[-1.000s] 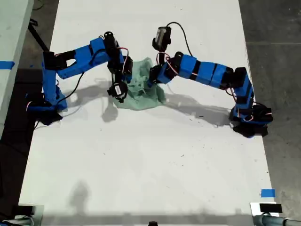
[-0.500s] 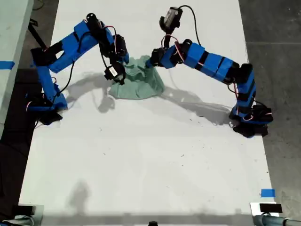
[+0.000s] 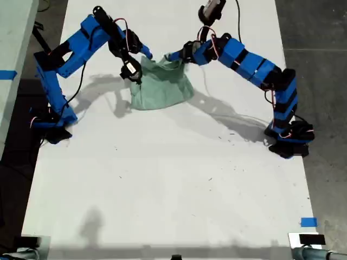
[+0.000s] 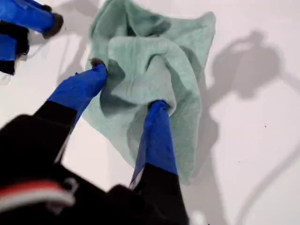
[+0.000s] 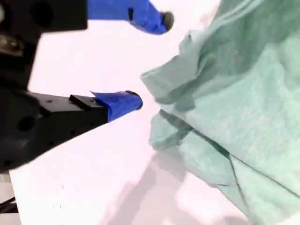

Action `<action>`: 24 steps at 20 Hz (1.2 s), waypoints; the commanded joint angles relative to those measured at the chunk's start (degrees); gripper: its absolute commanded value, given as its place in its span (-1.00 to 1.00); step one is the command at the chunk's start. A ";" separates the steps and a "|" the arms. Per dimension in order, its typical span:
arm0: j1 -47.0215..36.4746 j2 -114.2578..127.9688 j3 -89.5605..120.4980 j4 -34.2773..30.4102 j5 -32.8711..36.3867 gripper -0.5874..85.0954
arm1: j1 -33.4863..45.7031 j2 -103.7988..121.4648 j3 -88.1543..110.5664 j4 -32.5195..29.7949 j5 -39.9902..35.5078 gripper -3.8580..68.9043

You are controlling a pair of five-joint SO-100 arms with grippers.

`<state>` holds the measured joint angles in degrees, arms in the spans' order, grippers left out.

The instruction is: Fold t-shirt

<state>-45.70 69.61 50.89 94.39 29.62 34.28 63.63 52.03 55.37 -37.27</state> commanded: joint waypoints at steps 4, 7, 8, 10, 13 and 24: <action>-7.12 13.36 0.70 5.19 2.11 -0.22 | 5.45 10.81 -2.90 10.63 -3.25 -0.41; -4.48 23.82 11.51 3.69 1.76 -0.25 | 6.59 17.31 1.58 17.49 -5.10 -0.46; -2.81 29.18 18.63 0.88 1.67 -0.27 | 6.77 20.65 5.54 19.07 -5.19 -0.47; 0.88 41.75 34.80 -5.54 1.05 -0.34 | 6.68 29.71 17.93 19.07 -4.39 -0.49; 7.12 59.41 56.69 -11.87 -1.32 -0.50 | 5.36 43.68 36.91 18.54 -3.16 -0.63; 27.42 126.65 116.10 -16.88 -24.61 -0.99 | -12.48 111.53 106.88 13.45 33.93 -0.92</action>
<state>-20.48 186.06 162.60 76.99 8.35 25.66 159.96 151.52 68.99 -10.11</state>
